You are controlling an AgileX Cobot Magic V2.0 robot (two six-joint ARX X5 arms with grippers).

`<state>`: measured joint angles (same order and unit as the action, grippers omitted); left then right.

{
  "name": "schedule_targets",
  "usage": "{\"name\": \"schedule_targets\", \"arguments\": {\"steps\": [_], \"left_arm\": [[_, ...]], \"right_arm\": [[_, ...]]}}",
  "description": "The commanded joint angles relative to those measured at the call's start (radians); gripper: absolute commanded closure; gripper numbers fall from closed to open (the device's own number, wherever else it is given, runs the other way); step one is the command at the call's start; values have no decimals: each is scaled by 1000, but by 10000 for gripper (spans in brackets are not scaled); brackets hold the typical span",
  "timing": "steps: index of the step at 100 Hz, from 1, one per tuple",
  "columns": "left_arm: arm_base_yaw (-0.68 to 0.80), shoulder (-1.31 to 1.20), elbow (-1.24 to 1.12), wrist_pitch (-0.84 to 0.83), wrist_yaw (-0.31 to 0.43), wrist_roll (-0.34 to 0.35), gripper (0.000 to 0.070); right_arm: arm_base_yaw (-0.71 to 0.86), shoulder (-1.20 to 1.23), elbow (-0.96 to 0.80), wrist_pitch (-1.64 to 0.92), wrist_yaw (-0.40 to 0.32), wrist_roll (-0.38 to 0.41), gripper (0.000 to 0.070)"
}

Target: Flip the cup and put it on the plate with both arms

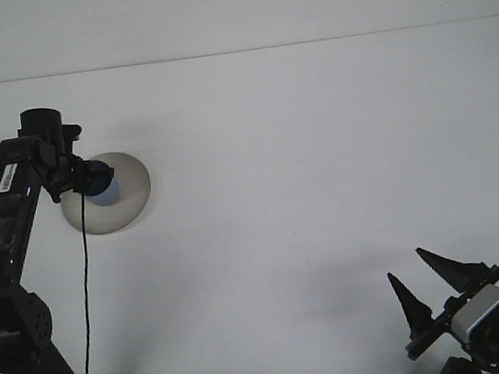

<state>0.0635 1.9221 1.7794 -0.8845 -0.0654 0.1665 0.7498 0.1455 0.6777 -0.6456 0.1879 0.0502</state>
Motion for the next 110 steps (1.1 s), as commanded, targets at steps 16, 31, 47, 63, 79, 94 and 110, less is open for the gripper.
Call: {"name": "schedule_targets", "arguments": {"steps": [16, 31, 47, 63, 79, 94, 110], "left_arm": [[2, 27, 30, 11, -5, -30, 513], [2, 27, 30, 11, -5, -59, 346], [3, 26, 58, 0, -5, -102, 291], [2, -29, 118, -39, -2, -127, 116], [2, -199, 122, -40, 93, -142, 117], [0, -412, 110, -47, 153, -187, 118], [-39, -686, -55, 45, 153, -220, 118]], "right_arm": [[8, 1, 2, 8, 4, 14, 287], [8, 1, 2, 8, 3, 14, 287], [8, 1, 2, 8, 3, 14, 287], [8, 1, 2, 8, 4, 13, 287], [8, 1, 2, 9, 28, 13, 287], [8, 1, 2, 10, 123, 15, 286], [8, 1, 2, 17, 213, 39, 285]]}}
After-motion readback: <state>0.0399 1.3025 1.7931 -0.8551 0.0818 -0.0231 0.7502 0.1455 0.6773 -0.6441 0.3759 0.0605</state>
